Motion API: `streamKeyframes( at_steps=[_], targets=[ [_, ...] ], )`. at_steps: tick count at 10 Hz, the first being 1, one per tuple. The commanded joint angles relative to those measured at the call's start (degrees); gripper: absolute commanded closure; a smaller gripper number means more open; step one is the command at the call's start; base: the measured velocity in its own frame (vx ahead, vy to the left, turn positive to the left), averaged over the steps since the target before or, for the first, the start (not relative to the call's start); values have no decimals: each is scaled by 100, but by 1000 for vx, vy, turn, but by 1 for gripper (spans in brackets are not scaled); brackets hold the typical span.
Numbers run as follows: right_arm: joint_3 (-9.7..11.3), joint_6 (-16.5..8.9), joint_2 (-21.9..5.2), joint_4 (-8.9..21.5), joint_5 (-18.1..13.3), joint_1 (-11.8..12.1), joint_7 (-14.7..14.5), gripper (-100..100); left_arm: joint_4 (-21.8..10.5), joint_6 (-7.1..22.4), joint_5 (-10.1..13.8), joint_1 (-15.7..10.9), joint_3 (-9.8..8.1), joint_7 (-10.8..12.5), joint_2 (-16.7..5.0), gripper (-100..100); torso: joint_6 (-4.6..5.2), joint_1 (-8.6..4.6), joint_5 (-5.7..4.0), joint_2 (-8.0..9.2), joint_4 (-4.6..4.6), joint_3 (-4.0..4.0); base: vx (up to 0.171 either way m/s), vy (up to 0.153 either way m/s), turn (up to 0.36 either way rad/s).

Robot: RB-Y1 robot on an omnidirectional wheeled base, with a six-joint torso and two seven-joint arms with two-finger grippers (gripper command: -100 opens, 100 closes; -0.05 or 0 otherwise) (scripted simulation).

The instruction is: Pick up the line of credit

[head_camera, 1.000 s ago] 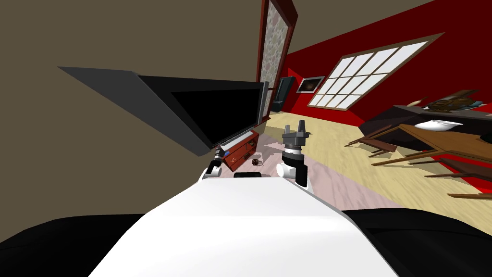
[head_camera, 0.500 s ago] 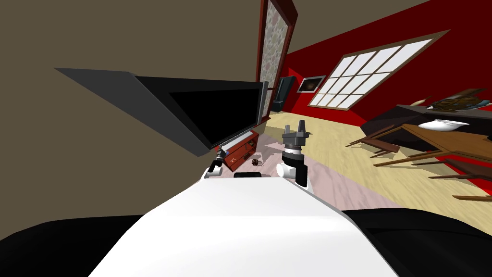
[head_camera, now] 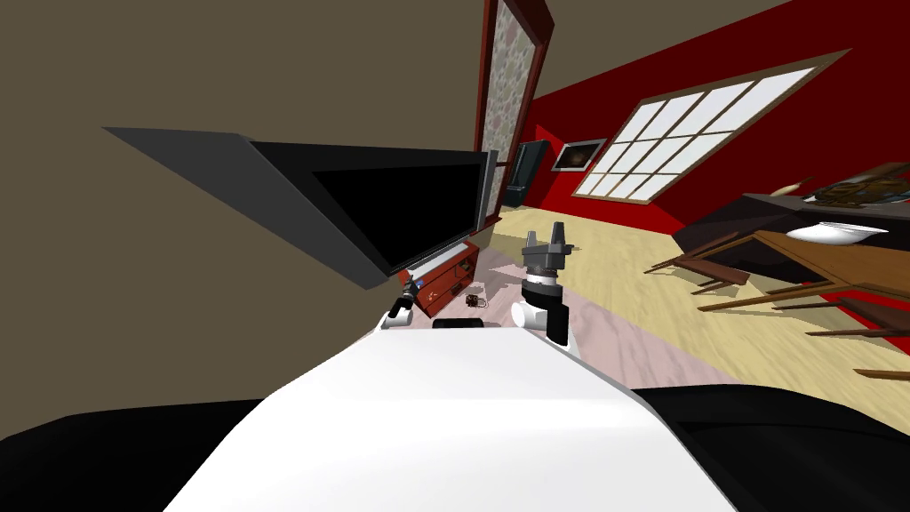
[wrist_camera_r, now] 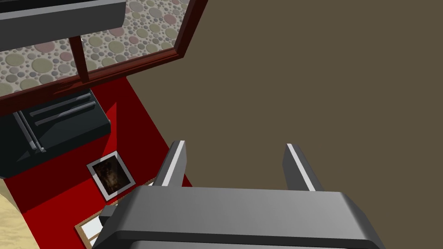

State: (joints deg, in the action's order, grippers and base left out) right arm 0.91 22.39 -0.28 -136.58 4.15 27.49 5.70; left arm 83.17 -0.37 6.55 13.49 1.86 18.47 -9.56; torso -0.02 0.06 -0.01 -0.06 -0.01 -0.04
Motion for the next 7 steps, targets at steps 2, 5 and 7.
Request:
streamKeyframes(
  at_steps=[2,5,7],
  targets=[
    [0,0,0,0,0,0,0,0,-293,211,13,-55,-65,-186,110,-100,-1,3,1,-2,0,-1,24,22,29],
    [0,0,0,0,0,0,0,0,-664,373,35,-161,-143,-363,275,-100,0,8,2,-5,-1,-2,30,32,20],
    [0,0,0,0,0,0,0,0,-870,462,46,-226,-191,-461,437,-100,0,10,2,-11,-2,-6,48,36,21]
  ],
)
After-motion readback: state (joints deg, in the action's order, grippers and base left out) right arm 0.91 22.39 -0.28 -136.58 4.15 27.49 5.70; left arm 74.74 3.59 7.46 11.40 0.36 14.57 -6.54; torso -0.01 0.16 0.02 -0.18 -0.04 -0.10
